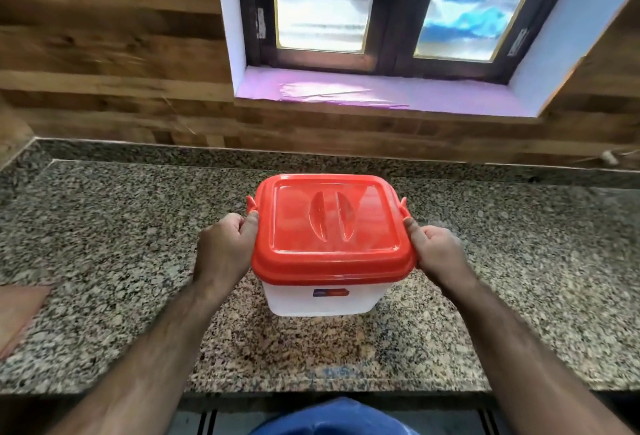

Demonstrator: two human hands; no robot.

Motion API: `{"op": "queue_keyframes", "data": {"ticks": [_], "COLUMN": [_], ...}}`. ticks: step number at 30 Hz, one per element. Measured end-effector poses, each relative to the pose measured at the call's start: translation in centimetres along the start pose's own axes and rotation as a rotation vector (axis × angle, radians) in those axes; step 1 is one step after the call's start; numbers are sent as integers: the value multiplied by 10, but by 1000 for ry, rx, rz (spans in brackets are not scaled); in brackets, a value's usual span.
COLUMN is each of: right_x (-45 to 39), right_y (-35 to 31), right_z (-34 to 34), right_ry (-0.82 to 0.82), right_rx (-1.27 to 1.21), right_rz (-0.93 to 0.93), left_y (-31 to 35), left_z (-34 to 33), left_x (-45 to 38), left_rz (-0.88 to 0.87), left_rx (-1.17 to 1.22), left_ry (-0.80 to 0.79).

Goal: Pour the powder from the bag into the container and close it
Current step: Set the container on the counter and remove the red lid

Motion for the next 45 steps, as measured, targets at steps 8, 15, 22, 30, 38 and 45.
{"op": "queue_keyframes", "data": {"ticks": [8, 15, 22, 30, 38, 45], "right_x": [1, 20, 8, 10, 18, 32], "right_y": [28, 51, 49, -12, -41, -103], "right_z": [-10, -49, -8, -2, 7, 21], "right_ry": [81, -247, 128, -23, 16, -1], "right_rx": [-261, -817, -414, -199, -284, -764], "right_rz": [-240, -712, -440, -202, -222, -214], "left_y": [13, -38, -60, -5, -15, -28], "left_z": [1, -29, -25, -15, -10, -7], "left_x": [-10, 5, 7, 22, 14, 9], "left_rz": [-150, 323, 330, 375, 401, 510], "left_rx": [-117, 398, 340, 675, 628, 740], "left_ry": [6, -222, -117, -235, -159, -173]}}
Point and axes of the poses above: each hand's wrist, its own x-axis away from the middle knuckle, its own z-axis out of the back of the hand, y = z × x, the point moved 7 cm from there along -x, towards the middle knuckle, and after that the axes turned 11 degrees about y, right-handed, at the moved point
